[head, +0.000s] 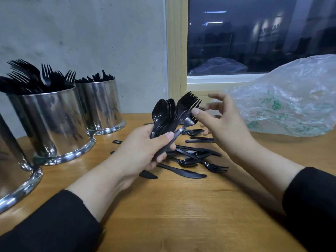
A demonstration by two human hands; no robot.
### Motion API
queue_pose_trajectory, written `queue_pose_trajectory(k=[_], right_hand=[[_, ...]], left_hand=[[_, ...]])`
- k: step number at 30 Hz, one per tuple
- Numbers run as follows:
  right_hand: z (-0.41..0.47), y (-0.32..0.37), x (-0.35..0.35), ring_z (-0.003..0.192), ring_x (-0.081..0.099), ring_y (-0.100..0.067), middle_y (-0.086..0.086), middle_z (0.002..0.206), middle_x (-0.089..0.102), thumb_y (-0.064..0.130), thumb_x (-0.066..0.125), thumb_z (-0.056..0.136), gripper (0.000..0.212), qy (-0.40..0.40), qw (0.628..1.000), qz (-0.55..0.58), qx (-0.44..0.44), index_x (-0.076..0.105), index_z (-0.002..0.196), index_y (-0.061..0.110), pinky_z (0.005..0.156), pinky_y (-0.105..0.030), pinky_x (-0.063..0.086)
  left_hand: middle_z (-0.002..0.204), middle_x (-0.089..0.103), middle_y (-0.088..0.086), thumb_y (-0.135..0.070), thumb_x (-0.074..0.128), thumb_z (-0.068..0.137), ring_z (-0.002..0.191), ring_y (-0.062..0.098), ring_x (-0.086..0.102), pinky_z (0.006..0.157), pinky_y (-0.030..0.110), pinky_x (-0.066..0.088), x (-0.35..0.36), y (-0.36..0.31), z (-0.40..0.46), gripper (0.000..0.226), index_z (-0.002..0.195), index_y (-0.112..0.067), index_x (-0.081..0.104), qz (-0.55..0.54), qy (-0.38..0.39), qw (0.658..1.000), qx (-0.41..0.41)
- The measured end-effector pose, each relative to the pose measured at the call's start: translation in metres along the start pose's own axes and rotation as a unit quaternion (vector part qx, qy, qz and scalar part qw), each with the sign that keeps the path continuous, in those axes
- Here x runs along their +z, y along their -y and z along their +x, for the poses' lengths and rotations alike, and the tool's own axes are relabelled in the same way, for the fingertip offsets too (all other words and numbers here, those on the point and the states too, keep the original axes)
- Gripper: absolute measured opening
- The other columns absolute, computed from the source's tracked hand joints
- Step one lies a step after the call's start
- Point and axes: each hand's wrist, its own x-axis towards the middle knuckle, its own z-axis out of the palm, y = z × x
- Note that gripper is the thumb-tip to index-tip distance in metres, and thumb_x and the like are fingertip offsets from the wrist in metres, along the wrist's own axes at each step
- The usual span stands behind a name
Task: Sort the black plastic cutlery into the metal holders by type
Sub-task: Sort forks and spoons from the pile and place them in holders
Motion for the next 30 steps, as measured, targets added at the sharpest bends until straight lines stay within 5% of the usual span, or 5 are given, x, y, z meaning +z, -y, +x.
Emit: queue_pose_trajectory(k=[4,14,19,24,30], right_hand=[[-0.005,-0.001,0.000,0.061,0.056,-0.020,-0.007,0.088,0.064,0.033,0.065,0.091,0.043,0.141,0.973,0.177,0.033,0.055,0.132,0.021,0.057,-0.036,0.043],[0.002,0.013,-0.003,0.054,0.049,-0.010,-0.012,0.077,0.060,0.023,0.058,0.100,0.020,0.071,0.991,0.114,0.012,0.062,0.094,0.005,0.050,-0.020,0.045],[0.007,0.019,-0.011,0.050,0.047,-0.011,-0.016,0.075,0.057,0.021,0.057,0.100,0.018,0.073,0.994,0.085,-0.005,0.061,0.088,0.008,0.047,-0.018,0.041],[0.005,0.022,-0.010,0.046,0.050,-0.010,0.006,0.055,0.057,0.016,0.058,0.099,0.018,0.089,0.995,0.032,-0.029,0.060,0.088,0.002,0.044,-0.018,0.042],[0.003,0.026,-0.006,0.052,0.049,-0.016,-0.002,0.061,0.054,0.020,0.061,0.098,0.022,0.126,0.991,0.001,-0.035,0.061,0.088,0.001,0.046,-0.022,0.044]], left_hand=[[0.064,0.062,-0.007,-0.020,0.056,0.103,0.049,0.008,0.042,0.037,0.018,0.024,0.002,0.001,-0.002,0.016,0.093,-0.009,0.059,-0.025,0.090,0.996,-0.012],[0.094,0.075,0.017,-0.031,0.050,0.105,0.050,0.012,0.046,0.035,0.019,0.027,0.005,0.001,0.001,0.028,0.122,-0.014,0.064,-0.082,0.027,0.996,0.014],[0.072,0.067,0.011,-0.028,0.049,0.106,0.071,0.029,0.069,0.049,0.029,0.055,0.005,-0.001,-0.001,0.022,0.097,-0.009,0.055,-0.146,0.028,0.989,0.002],[0.110,0.073,0.019,-0.035,0.057,0.099,0.084,0.033,0.069,0.061,0.036,0.058,0.005,0.007,-0.002,0.028,0.085,-0.014,0.068,-0.090,0.159,0.983,0.001],[0.071,0.064,0.015,-0.039,0.054,0.099,0.046,0.017,0.048,0.049,0.025,0.041,0.008,0.002,-0.005,0.030,0.097,-0.016,0.074,0.020,0.189,0.982,0.015]])
